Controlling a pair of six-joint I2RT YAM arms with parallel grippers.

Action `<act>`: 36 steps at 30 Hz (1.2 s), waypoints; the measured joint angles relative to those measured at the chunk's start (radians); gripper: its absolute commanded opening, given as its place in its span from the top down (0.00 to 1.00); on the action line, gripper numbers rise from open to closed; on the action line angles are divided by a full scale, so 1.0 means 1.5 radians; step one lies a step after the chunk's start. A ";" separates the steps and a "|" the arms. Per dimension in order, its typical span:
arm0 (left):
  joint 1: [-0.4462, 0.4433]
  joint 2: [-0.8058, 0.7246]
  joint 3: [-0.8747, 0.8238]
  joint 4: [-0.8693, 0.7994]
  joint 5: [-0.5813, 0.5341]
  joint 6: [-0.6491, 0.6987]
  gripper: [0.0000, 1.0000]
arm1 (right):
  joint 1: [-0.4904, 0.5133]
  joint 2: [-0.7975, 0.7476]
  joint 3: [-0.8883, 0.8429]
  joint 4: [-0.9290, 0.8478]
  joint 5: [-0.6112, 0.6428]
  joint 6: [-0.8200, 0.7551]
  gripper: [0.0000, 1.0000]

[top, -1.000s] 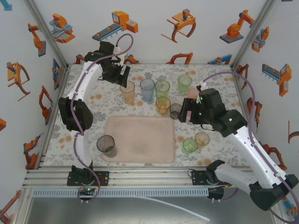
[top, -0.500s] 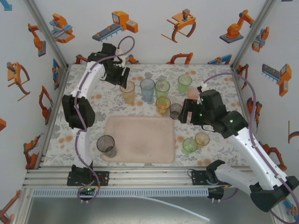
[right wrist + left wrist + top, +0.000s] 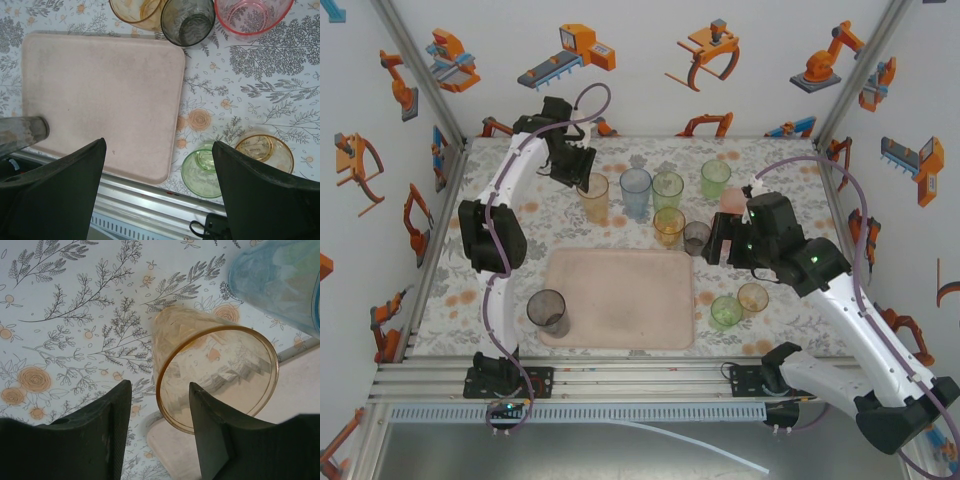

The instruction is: Place the glasses into the tray

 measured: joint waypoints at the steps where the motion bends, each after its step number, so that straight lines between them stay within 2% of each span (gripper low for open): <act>1: 0.000 0.000 0.000 0.000 0.000 -0.001 0.58 | 0.000 0.000 0.000 0.000 0.001 0.000 0.22; 8: 0.000 0.000 0.000 0.000 -0.002 -0.003 0.61 | 0.000 0.000 -0.001 0.000 0.003 0.000 0.22; 10: 0.000 0.000 0.000 0.001 -0.002 -0.003 0.66 | 0.000 0.000 -0.001 0.000 0.005 0.000 0.23; 13: -0.001 0.000 0.000 0.002 -0.002 -0.005 0.67 | 0.000 0.000 -0.001 0.000 0.005 0.000 0.23; 15: -0.001 0.000 0.000 0.003 -0.002 -0.005 0.72 | 0.000 0.000 -0.001 0.000 0.006 0.000 0.23; 24: -0.009 0.000 0.000 0.005 -0.010 -0.005 0.73 | 0.000 0.000 -0.001 0.000 0.006 0.000 0.23; 26: -0.009 0.000 0.000 0.006 -0.012 -0.005 0.79 | 0.000 0.000 -0.001 0.000 0.006 0.000 0.23; 32: -0.009 0.000 0.000 0.009 -0.014 -0.005 0.80 | 0.000 0.000 -0.001 0.000 0.006 0.000 0.23; 36: -0.011 0.000 0.000 0.010 -0.016 -0.005 0.85 | 0.000 0.000 -0.001 0.000 0.006 0.000 0.23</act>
